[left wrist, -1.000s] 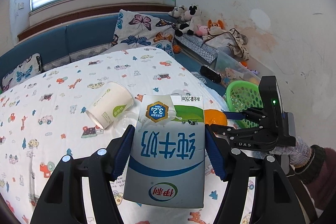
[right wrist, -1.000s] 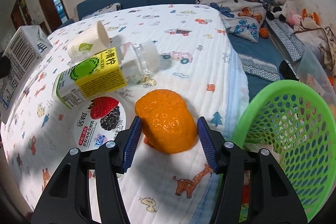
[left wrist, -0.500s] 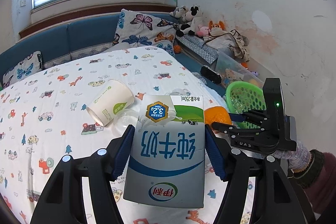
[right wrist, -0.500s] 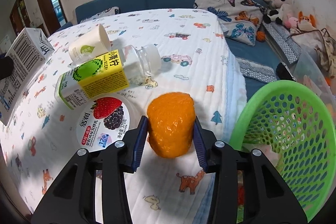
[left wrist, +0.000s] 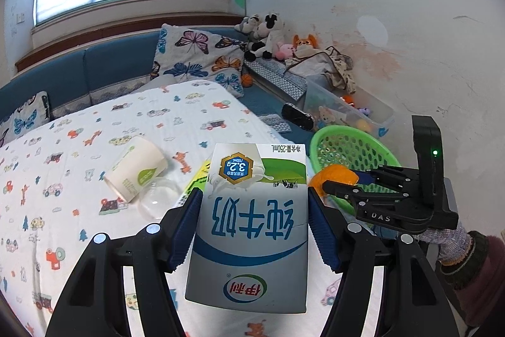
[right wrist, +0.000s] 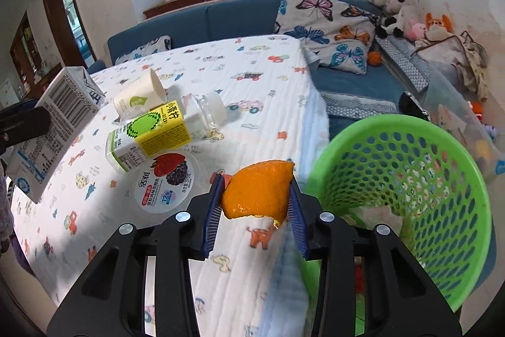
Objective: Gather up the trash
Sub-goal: 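Carry the milk carton and orange jelly cup into the green basket and release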
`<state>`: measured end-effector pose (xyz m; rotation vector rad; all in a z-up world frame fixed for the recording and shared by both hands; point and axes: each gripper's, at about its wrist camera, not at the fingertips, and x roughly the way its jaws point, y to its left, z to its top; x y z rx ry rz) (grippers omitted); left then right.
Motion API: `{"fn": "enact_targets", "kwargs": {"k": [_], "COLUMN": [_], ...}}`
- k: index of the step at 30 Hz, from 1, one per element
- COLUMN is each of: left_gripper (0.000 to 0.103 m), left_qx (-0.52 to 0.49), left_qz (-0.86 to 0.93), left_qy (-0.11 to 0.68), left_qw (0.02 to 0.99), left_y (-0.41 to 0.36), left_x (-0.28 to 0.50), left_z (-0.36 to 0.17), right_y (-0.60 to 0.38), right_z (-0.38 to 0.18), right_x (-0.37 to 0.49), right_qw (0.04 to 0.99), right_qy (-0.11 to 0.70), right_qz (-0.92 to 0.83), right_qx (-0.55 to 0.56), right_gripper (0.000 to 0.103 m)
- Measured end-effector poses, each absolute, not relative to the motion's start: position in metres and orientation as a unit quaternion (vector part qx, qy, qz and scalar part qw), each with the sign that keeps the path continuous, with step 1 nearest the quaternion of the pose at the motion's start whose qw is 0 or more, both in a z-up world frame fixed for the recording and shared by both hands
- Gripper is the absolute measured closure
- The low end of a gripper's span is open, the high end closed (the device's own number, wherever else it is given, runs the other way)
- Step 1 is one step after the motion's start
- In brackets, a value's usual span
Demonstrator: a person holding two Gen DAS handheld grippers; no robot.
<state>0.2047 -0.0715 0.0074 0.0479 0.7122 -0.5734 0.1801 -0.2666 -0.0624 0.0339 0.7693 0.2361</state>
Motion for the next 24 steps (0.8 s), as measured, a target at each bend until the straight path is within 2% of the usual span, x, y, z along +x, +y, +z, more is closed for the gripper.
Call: {"fn": "enact_targets", "kwargs": {"k": [14, 24], "left_gripper": [0.04, 0.04], "left_qx": [0.046, 0.075], "left_qz": [-0.333, -0.364], "left_qy": [0.335, 0.338], "left_qw": [0.88, 0.865], "left_y": [-0.142, -0.208], "left_x": [0.205, 0.212], "left_z": [0.017, 0.017], "right_y": [-0.349, -0.397], "right_z": [-0.056, -0.066], "right_x": [0.147, 0.129], "right_qw": [0.926, 0.922], "right_qy": [0.376, 0.38], "right_qz": [0.019, -0.028], "right_qx": [0.033, 0.065], "right_gripper": [0.063, 0.057]}}
